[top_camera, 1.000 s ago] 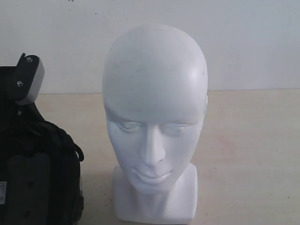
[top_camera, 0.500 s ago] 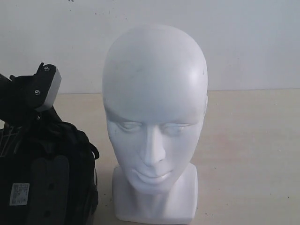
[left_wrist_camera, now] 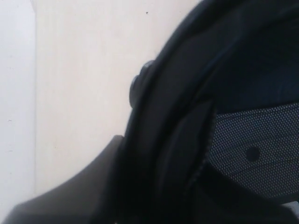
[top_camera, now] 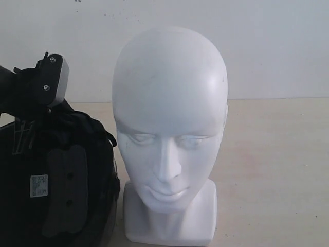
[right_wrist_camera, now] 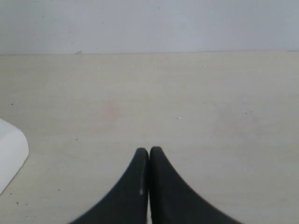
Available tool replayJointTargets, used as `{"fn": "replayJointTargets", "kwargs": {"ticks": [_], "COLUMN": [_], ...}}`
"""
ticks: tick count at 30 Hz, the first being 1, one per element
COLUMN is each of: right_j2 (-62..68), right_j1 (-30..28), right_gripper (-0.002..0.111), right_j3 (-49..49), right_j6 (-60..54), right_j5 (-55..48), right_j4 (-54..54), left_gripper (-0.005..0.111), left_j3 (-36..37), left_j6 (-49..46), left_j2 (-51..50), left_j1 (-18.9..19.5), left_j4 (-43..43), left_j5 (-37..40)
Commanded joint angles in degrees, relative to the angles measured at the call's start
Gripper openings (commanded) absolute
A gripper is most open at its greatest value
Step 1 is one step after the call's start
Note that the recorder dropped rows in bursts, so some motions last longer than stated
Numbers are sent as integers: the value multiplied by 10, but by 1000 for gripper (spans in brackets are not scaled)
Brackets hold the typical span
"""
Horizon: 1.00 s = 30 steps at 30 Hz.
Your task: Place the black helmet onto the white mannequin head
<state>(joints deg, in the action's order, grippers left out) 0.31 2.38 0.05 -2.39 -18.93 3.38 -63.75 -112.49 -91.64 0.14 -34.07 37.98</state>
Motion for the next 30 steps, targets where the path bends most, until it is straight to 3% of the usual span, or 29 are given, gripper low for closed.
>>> {"fn": "replayJointTargets", "kwargs": {"ticks": [1, 9, 15, 17, 23, 27, 30], "right_j2": [-3, -3, -3, -3, -3, -3, -3], "right_j1": [-1, -1, -1, -1, -1, -1, -1], "right_gripper": [0, 0, 0, 0, 0, 0, 0], "right_j3": [0, 0, 0, 0, 0, 0, 0], "right_j6": [-1, -1, -1, -1, -1, -1, -1], "right_j5": [4, 4, 4, 4, 4, 4, 4], "right_j4": [-2, -2, -2, -2, -2, -2, -2], "left_gripper": [4, 4, 6, 14, 52, 64, 68], "left_j3": [-5, -5, -5, -5, -5, -5, -5], "left_j6": [-25, -26, -24, -24, -24, -24, 11], "left_j2": [2, 1, 1, 1, 0, 0, 0], "left_j1": [-2, -2, -2, -2, -2, -2, -1], "left_j4": [-10, -14, -91, -94, -94, -95, -144], "left_j5": [-20, -20, -20, -21, -22, -42, -53]}}
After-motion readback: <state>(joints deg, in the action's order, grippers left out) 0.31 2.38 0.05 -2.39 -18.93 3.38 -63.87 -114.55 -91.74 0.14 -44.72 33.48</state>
